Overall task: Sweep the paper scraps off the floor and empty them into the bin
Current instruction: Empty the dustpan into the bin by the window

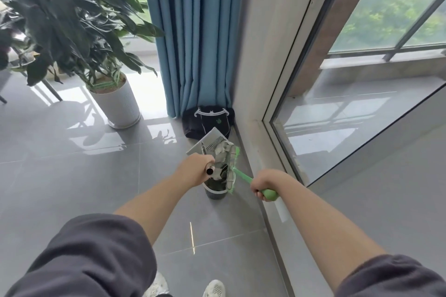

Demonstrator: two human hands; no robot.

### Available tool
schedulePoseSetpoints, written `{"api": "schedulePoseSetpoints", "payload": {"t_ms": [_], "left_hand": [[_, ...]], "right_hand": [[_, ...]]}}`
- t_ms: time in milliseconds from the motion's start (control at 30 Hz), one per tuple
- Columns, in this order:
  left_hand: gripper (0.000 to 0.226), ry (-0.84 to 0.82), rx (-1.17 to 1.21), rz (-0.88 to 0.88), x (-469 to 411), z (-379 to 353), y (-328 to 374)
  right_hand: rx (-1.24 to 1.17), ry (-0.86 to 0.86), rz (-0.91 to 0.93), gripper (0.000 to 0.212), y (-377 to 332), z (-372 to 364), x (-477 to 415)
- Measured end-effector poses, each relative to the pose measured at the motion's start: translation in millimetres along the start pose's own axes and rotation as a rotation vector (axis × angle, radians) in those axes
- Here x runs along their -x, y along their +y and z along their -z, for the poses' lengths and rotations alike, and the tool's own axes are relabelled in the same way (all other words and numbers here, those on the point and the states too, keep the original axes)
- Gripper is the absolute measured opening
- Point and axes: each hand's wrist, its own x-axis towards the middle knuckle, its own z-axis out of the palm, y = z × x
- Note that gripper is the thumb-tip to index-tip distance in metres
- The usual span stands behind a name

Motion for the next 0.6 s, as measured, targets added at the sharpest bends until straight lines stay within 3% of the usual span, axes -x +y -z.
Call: {"api": "schedulePoseSetpoints", "payload": {"t_ms": [100, 200, 300, 433, 600], "left_hand": [[0.038, -0.172, 0.129, 0.033, -5.1, 15.9, -9.5], [0.04, -0.361, 0.557, 0.27, -5.6, 28.9, -19.0], [0.021, -0.346, 0.867, 0.524, -2.8, 33.4, -8.5], [0.011, -0.326, 0.957, 0.729, -2.9, 25.3, 12.7], [0.029, -0.295, 0.984, 0.817, -0.5, 16.9, 18.7]], "right_hand": [[0.032, 0.02, 0.003, 0.013, -1.6, -4.8, 0.0], [0.071, 0.04, 0.002, 0.011, -3.2, -10.2, 1.2], [0.086, 0.067, 0.009, 0.011, -3.8, -14.9, 4.8], [0.046, 0.083, -0.014, 0.01, -4.7, -24.7, 4.1], [0.102, 0.088, -0.006, 0.013, -5.0, -29.8, 8.9]]}}
